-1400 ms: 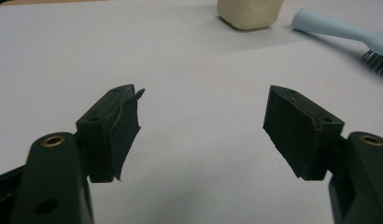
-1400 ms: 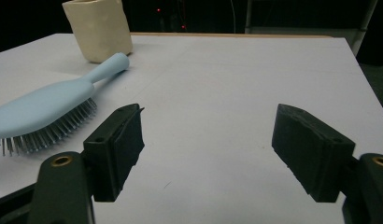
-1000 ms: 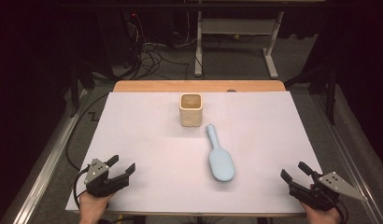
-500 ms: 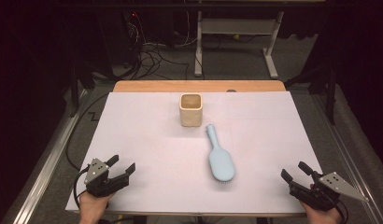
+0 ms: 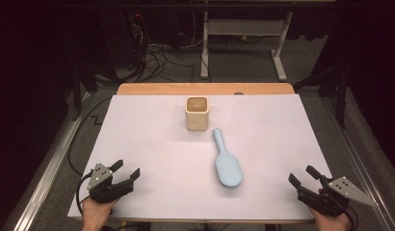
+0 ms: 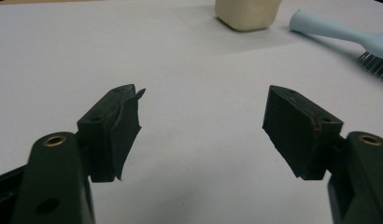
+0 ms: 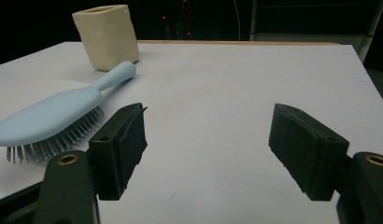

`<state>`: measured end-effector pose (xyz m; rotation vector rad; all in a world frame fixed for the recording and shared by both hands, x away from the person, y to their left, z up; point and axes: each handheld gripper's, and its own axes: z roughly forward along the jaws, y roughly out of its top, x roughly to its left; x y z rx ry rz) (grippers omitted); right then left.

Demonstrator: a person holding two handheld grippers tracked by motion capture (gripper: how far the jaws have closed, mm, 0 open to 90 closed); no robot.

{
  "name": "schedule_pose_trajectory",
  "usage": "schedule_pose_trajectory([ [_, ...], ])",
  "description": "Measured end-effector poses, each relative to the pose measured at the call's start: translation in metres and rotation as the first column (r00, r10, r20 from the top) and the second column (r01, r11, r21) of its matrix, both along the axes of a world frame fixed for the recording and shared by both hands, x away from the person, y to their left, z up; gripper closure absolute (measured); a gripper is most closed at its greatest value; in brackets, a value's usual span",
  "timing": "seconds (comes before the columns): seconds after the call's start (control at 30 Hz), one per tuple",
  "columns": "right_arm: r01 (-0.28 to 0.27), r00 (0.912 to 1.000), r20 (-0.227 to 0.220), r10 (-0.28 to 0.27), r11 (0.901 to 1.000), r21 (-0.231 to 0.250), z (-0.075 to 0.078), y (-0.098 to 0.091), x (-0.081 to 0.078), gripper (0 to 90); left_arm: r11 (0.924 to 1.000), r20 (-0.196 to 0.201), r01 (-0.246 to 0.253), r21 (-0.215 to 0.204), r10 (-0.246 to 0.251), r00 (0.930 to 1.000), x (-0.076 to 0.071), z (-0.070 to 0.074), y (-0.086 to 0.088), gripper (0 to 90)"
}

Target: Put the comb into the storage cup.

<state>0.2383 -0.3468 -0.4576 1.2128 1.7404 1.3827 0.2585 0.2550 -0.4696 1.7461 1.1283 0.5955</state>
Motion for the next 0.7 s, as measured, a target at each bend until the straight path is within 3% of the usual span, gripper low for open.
schedule_pose_trajectory([
  [0.7, -0.029, 0.9996, 0.001, 0.029, 0.9996, 0.007, 0.0002, 0.0065, 0.0058, 28.0, 0.9999, 0.001, 0.003, -0.015, -0.003, 1.0, -0.0025, 0.0007, -0.0001, 28.7],
])
